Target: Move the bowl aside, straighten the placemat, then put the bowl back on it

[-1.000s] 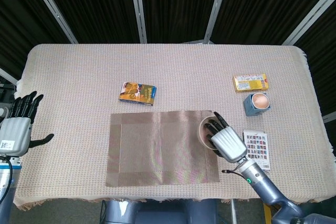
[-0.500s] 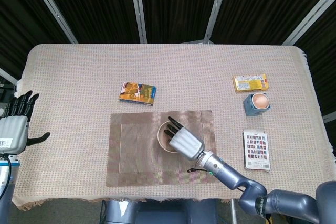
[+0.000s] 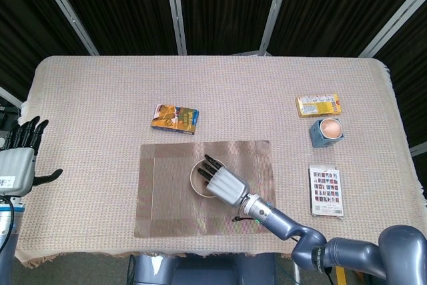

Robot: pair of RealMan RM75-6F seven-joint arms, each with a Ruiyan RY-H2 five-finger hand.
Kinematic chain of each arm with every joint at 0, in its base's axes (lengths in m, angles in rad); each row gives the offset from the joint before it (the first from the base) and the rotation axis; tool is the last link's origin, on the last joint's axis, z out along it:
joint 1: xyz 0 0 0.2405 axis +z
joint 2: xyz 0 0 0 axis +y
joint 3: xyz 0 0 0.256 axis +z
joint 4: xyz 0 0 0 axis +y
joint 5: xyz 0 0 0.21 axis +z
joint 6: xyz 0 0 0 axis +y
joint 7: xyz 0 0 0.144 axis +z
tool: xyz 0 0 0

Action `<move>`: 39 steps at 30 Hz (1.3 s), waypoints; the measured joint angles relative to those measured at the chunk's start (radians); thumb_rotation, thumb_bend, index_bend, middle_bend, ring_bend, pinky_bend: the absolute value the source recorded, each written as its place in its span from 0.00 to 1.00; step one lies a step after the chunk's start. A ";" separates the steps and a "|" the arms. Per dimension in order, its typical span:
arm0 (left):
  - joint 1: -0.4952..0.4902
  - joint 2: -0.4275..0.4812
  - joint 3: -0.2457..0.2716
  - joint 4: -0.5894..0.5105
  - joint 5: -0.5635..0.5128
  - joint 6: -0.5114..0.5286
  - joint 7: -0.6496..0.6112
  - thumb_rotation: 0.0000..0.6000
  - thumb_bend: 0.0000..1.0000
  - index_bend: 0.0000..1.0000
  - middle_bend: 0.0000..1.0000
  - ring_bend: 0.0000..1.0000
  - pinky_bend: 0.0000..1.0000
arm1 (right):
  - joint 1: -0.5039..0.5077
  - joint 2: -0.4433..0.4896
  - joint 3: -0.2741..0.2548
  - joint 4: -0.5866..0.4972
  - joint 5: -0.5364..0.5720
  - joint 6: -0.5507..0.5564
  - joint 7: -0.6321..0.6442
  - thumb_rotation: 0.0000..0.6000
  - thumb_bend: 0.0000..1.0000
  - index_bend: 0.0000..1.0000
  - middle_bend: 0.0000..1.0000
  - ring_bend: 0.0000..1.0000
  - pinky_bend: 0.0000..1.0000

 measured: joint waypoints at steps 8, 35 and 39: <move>0.002 0.001 0.000 -0.001 0.001 -0.003 -0.006 1.00 0.00 0.00 0.00 0.00 0.00 | -0.012 0.030 -0.005 -0.068 0.045 0.007 -0.044 1.00 0.00 0.00 0.00 0.00 0.00; 0.116 0.018 0.097 0.055 0.236 0.145 -0.121 1.00 0.00 0.00 0.00 0.00 0.00 | -0.456 0.516 -0.064 -0.253 0.088 0.645 0.397 1.00 0.00 0.00 0.00 0.00 0.00; 0.123 0.020 0.095 0.060 0.237 0.149 -0.133 1.00 0.00 0.00 0.00 0.00 0.00 | -0.505 0.529 -0.066 -0.184 0.103 0.682 0.461 1.00 0.00 0.00 0.00 0.00 0.00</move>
